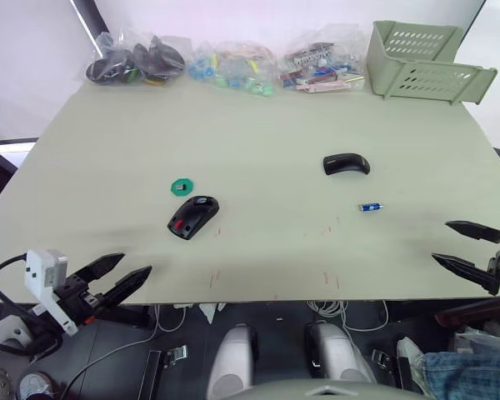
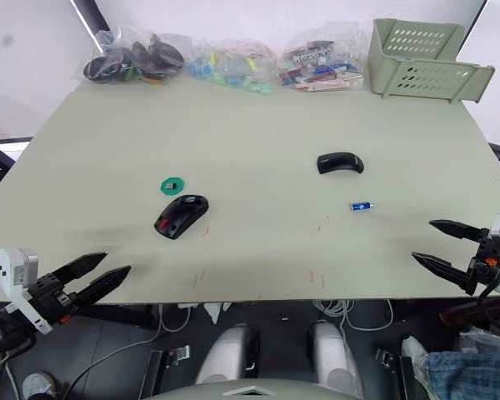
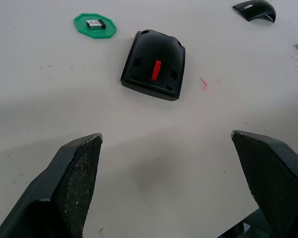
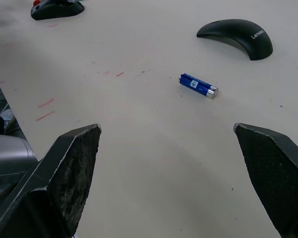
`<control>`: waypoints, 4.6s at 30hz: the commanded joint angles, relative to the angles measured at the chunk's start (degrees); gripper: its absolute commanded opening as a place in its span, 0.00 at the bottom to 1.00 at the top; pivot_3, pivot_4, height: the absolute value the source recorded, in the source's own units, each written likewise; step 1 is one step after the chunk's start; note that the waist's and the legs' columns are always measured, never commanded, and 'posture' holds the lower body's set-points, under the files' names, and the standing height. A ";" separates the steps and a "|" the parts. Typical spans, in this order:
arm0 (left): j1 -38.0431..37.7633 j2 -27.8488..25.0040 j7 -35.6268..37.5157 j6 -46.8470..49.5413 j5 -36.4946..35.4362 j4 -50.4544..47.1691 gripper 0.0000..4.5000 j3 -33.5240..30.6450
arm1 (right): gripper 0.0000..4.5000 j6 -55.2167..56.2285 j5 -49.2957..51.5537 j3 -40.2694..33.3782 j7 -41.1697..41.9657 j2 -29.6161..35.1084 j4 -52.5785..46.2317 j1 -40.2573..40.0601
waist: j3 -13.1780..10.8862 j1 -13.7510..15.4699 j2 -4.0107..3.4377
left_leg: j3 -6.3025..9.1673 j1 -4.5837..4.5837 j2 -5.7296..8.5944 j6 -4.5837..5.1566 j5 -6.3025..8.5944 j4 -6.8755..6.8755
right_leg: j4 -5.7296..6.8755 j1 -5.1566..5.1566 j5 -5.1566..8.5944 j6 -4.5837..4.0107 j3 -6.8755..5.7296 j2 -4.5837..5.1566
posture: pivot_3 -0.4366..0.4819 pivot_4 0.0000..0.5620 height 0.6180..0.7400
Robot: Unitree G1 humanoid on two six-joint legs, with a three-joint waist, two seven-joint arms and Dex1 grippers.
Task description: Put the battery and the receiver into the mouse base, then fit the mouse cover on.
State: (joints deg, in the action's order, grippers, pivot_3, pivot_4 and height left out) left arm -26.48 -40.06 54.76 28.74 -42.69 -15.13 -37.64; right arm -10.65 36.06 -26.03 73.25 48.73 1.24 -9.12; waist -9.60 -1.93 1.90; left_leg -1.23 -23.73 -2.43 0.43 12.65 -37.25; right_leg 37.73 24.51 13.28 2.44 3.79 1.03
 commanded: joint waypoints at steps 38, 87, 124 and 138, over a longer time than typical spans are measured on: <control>45.14 -10.09 -13.71 20.09 15.67 6.70 0.98 33.52 | 1.00 -7.01 12.73 2.22 -6.81 -6.54 -36.63 -4.86 | -0.02 1.27 0.04 | 0.08 -0.04 0.05 0.03 0.01 -0.07 | 0.12 -0.01 -0.05 0.07 -0.04 -0.04 | 0.48 0.27 1.00; 49.83 -8.78 5.38 6.83 24.03 1.42 0.65 47.55 | 1.00 -9.02 14.67 -1.25 -6.38 -2.31 -36.70 -7.04 | -0.02 1.62 0.05 | 0.11 -0.06 0.08 0.03 0.01 -0.13 | 0.14 -0.03 -0.05 0.06 -0.04 -0.03 | 0.48 0.27 1.00; 65.66 6.85 10.23 -1.01 42.12 20.97 0.65 67.79 | 1.00 -16.59 17.06 -4.32 -9.99 2.92 -33.93 -3.86 | 0.13 1.45 -0.09 | 0.25 0.17 0.12 0.04 0.00 -0.21 | 0.10 -0.41 -0.16 0.27 -0.08 -0.08 | 0.48 0.27 1.00; 68.08 9.56 12.29 -0.69 43.13 22.83 0.65 67.42 | 1.00 -9.58 -15.11 28.98 -5.66 7.79 4.25 31.83 | 0.23 1.53 -0.28 | 0.27 0.15 0.21 0.07 0.00 -0.31 | 0.02 -0.48 -0.09 0.15 -0.07 -0.05 | 0.48 0.27 1.00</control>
State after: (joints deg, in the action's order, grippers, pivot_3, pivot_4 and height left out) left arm 41.84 -31.26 67.52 27.91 -0.84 7.07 28.65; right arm -24.15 25.19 0.71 65.46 56.40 1.42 19.96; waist -9.37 -0.40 1.63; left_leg -0.94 -23.61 -2.21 0.50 12.66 -37.57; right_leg 37.75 24.03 13.15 2.64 3.71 0.98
